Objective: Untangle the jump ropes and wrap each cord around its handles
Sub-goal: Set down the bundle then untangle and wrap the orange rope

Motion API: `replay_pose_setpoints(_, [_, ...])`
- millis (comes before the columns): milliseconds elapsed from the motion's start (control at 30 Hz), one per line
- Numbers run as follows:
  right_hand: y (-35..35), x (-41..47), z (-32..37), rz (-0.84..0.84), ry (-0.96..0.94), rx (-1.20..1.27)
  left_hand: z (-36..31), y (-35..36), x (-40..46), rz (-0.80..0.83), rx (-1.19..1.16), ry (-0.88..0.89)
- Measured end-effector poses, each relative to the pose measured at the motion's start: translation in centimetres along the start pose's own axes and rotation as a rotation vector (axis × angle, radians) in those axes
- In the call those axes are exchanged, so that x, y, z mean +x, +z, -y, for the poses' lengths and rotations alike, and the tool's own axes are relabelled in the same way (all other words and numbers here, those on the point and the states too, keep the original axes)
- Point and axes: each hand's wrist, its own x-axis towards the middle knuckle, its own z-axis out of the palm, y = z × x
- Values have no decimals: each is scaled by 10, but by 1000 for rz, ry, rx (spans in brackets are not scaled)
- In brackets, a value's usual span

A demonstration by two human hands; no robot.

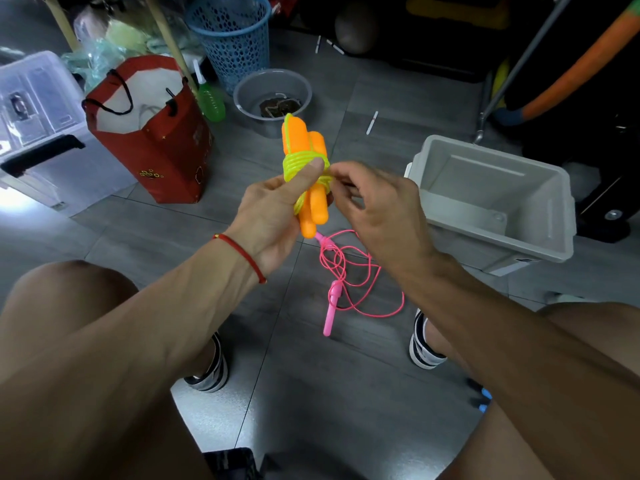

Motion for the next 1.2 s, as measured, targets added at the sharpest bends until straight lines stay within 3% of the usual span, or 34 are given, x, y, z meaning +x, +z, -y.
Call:
replay_pose_setpoints(100, [1,-3,1,50,-97,-152,2,1,1,-72,-11,-35])
replay_pose_setpoints(233, [2,2,3,192,-21,-363,3,1,2,-125,73,20])
replay_pose_setpoints(300, [-2,4,2,251,12,-273,4,1,0,-111,96,65])
replay_pose_setpoints(400, [-12,6,2,141,70,-18,3,-1,-2,-67,86,105])
replay_pose_setpoints(667, [-20,3,0,205,-118,-134,-6,-6,4,23,2,63])
replay_pose_setpoints(800, [-41,3,-7,443,203,-48,-7,-4,5,136,94,106])
replay_pose_setpoints(967, [-66,16,-12,252,778,520,0,24,0,217,220,136])
replay_pose_setpoints(1067, [-86,20,-20,280,823,644,0,58,1,329,258,133])
replay_pose_setpoints(1200, [-130,23,-41,144,911,747,-6,114,6,368,341,145])
